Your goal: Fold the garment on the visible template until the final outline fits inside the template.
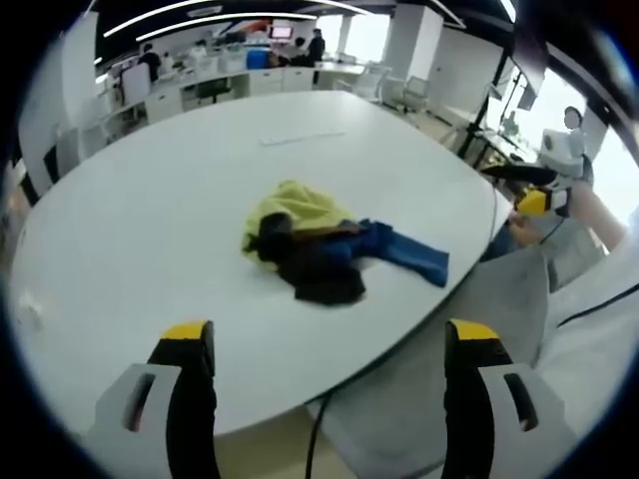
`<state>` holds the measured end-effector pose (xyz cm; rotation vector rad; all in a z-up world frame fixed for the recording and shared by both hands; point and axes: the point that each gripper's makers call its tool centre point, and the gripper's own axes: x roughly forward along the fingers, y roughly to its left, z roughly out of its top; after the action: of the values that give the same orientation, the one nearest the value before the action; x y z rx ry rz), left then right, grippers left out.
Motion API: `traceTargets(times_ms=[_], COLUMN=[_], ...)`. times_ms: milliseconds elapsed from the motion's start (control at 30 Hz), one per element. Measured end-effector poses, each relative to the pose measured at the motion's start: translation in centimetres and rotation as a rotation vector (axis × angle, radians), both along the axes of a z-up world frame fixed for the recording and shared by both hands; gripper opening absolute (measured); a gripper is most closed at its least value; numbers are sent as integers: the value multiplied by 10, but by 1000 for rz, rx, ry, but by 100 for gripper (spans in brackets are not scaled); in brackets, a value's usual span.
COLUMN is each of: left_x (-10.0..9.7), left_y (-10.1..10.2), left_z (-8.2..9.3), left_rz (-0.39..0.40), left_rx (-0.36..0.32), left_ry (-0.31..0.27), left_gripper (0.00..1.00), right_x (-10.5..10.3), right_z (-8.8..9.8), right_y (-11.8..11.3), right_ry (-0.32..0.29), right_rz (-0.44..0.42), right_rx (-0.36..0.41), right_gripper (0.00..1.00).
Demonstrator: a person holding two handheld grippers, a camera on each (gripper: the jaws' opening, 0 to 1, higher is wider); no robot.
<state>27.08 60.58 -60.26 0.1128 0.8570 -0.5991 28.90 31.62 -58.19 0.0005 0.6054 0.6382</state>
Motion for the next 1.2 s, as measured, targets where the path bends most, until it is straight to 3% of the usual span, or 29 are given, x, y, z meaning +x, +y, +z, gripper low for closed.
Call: traceTargets(times_ms=[933, 1067, 1200], left_x=[14, 14, 13], left_y=[-2, -2, -1], left_z=[-8, -9, -12], left_rz=[-6, -8, -4], left_rx=[-11, -12, -12], left_ry=[14, 14, 21], left_gripper=[90, 90, 89], right_x=[12, 12, 13], right_z=[-11, -13, -14], right_y=[12, 14, 21], right_ry=[23, 37, 40], right_rz=[20, 23, 32], right_rx=[-1, 12, 23], right_gripper=[100, 94, 94])
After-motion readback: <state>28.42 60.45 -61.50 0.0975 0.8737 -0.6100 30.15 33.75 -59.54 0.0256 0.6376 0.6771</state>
